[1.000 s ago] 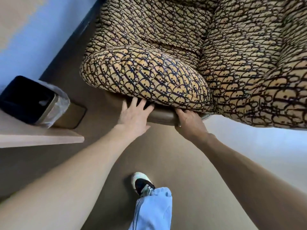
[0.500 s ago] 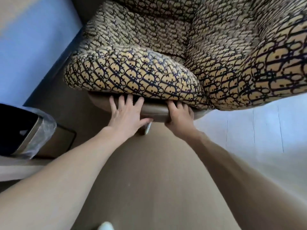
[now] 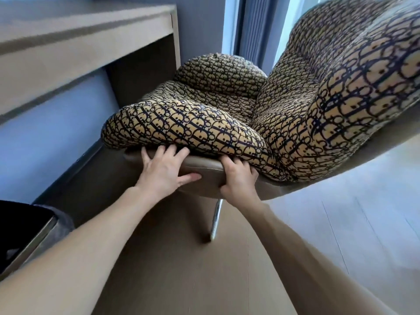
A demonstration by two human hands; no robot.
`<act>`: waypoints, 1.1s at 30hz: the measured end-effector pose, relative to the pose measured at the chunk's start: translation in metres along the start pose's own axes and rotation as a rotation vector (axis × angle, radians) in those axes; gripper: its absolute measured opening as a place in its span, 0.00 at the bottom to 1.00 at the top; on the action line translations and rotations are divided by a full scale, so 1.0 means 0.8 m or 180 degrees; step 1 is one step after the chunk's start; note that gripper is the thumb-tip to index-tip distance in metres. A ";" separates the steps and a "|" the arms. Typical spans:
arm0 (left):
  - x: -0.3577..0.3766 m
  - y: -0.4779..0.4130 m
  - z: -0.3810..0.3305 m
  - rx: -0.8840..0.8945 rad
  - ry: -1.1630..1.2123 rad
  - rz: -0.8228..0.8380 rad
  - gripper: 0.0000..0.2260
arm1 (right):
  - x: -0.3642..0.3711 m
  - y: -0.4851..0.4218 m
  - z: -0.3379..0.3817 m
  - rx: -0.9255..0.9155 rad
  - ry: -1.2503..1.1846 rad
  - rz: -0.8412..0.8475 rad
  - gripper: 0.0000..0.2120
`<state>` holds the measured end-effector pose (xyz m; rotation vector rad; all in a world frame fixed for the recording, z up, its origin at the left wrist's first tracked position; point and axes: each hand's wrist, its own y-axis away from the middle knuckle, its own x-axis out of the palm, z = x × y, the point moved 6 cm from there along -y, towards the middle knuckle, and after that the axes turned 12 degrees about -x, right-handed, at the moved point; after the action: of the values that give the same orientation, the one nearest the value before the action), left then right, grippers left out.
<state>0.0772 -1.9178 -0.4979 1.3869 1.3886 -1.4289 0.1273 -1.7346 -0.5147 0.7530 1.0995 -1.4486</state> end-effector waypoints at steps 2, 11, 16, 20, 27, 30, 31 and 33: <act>0.003 -0.003 0.001 0.0005 0.0053 0.0123 0.38 | 0.000 -0.002 -0.001 0.0017 -0.0010 -0.0032 0.28; 0.014 -0.021 -0.018 -0.0160 0.0040 -0.0020 0.35 | -0.004 -0.016 -0.023 -0.0033 -0.0105 -0.0070 0.25; 0.021 -0.048 -0.005 -0.0329 0.0057 0.0073 0.35 | 0.002 -0.035 -0.017 -0.0053 -0.0116 -0.0104 0.25; 0.028 -0.054 -0.003 -0.0337 0.0068 0.0123 0.35 | 0.005 -0.037 -0.019 -0.0030 -0.0074 -0.0150 0.25; 0.023 -0.037 0.002 -0.0275 0.0126 0.0389 0.32 | 0.008 -0.018 0.002 0.0048 0.0174 -0.0217 0.25; 0.014 -0.022 0.002 -0.0314 0.0103 0.0429 0.32 | 0.003 -0.006 0.010 0.0069 0.0191 -0.0229 0.25; 0.011 -0.015 0.002 -0.0325 0.0094 0.0417 0.32 | 0.002 -0.001 0.012 0.0063 0.0181 -0.0225 0.25; 0.009 -0.002 0.003 -0.0344 0.0073 0.0394 0.32 | 0.002 0.009 0.016 0.0047 0.0172 -0.0184 0.25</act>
<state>0.0741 -1.9184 -0.5045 1.3984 1.3498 -1.2440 0.1356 -1.7468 -0.5128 0.7802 1.1611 -1.4938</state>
